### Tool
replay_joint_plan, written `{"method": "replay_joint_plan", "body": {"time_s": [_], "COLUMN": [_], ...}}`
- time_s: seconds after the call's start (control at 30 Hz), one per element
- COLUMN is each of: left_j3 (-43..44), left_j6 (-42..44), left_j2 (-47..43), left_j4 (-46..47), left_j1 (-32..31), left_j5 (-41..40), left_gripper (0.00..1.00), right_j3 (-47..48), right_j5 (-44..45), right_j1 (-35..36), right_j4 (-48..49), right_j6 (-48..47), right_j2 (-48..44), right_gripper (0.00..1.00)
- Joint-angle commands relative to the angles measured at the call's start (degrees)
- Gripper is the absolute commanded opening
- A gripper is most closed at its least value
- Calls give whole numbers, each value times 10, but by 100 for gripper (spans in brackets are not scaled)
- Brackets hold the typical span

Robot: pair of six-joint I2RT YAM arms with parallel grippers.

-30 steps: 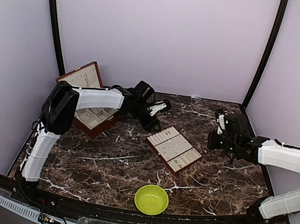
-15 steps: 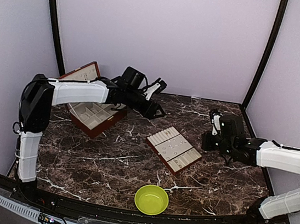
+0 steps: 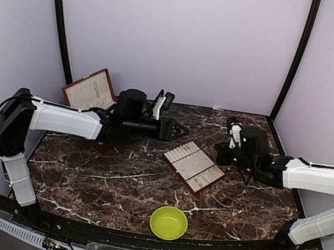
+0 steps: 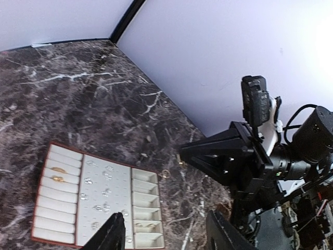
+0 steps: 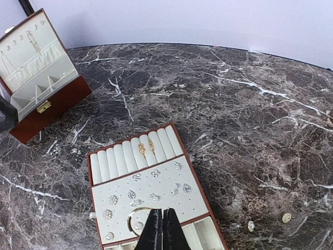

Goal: Organize the mixed jewelry
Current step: Pass from the right arm to the left

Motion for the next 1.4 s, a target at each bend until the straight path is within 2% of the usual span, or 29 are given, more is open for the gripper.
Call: {"method": "replay_joint_plan", "body": {"time_s": [0.0, 0.37, 0.8, 1.17, 1.37], "left_j3": [-9, 54, 94, 107, 107], "left_j6": [-89, -95, -97, -103, -109], "left_j2": [13, 84, 118, 138, 143], "left_j4": [116, 89, 58, 51, 62], "left_j1": [-22, -34, -46, -50, -51], "left_j5": [23, 78, 91, 94, 99], "left_gripper": [56, 54, 50, 26, 18], "right_j3": [18, -7, 8, 10, 14], "right_j5": [1, -40, -5, 3, 6], "right_j1": [15, 36, 60, 68, 70], "right_j4": [51, 94, 99, 99, 95], "right_j6": [-3, -52, -87, -91, -92], "right_j2": [9, -14, 7, 9, 16], "right_gripper": [0, 0, 0, 0, 0]}}
